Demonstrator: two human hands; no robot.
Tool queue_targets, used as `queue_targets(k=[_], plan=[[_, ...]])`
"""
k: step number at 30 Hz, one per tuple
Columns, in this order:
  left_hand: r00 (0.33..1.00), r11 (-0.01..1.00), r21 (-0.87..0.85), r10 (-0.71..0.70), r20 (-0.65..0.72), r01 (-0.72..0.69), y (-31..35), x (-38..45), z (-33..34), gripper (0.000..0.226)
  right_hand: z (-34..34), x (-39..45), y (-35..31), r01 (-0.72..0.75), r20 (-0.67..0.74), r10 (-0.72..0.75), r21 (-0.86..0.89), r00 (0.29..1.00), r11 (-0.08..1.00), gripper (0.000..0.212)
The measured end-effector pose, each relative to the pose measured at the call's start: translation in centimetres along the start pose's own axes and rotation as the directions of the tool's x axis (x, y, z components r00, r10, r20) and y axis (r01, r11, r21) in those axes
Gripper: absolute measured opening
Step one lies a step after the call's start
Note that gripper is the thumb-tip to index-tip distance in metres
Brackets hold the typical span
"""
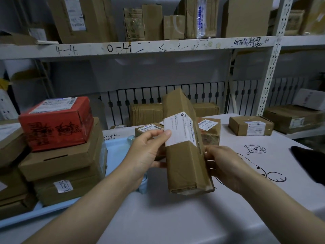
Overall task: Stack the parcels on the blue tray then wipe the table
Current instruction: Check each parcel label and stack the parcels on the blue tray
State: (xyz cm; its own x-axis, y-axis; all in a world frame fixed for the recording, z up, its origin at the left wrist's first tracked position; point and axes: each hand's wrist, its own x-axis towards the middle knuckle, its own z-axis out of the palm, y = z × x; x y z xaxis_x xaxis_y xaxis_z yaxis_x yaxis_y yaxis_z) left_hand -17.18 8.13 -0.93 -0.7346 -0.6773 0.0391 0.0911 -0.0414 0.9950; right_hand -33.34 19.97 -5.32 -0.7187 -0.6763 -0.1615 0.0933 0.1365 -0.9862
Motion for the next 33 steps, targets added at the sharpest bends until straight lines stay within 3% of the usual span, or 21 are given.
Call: queue_targets(k=[13, 17, 22, 26, 31, 33], plan=[[0.996, 0.959, 0.274, 0.081, -0.032, -0.07, -0.4, 0.2, -0.1, 0.088, 0.0, 0.1, -0.1, 0.068, -0.043, -0.067, 0.023, 0.997, 0.997, 0.03], [0.997, 0.948, 0.313, 0.069, -0.018, -0.06, -0.6, 0.6, -0.7, 0.071, -0.1, -0.2, -0.3, 0.106, -0.067, -0.102, 0.055, 0.993, 0.993, 0.033], [0.996, 0.951, 0.301, 0.083, -0.045, -0.066, -0.9, 1.1, -1.1, 0.072, 0.1, -0.5, -0.9, 0.161, -0.092, -0.152, 0.107, 0.984, 0.981, 0.035], [0.982, 0.949, 0.276, 0.176, -0.062, -0.153, -1.3, 0.9, -1.0, 0.069, 0.1, -0.6, -1.0, 0.189, -0.085, -0.18, 0.118, 0.98, 0.975, 0.03], [0.934, 0.838, 0.448, 0.357, -0.02, -0.311, -1.3, 0.9, -1.2, 0.07, 0.0, -0.8, -1.4, 0.186, -0.1, -0.172, 0.145, 0.98, 0.972, 0.022], [0.896, 0.751, 0.533, 0.443, 0.03, -0.39, -1.3, 0.7, -1.2, 0.067, -0.2, -0.7, -1.4, 0.153, -0.112, -0.129, 0.237, 0.985, 0.959, 0.03]])
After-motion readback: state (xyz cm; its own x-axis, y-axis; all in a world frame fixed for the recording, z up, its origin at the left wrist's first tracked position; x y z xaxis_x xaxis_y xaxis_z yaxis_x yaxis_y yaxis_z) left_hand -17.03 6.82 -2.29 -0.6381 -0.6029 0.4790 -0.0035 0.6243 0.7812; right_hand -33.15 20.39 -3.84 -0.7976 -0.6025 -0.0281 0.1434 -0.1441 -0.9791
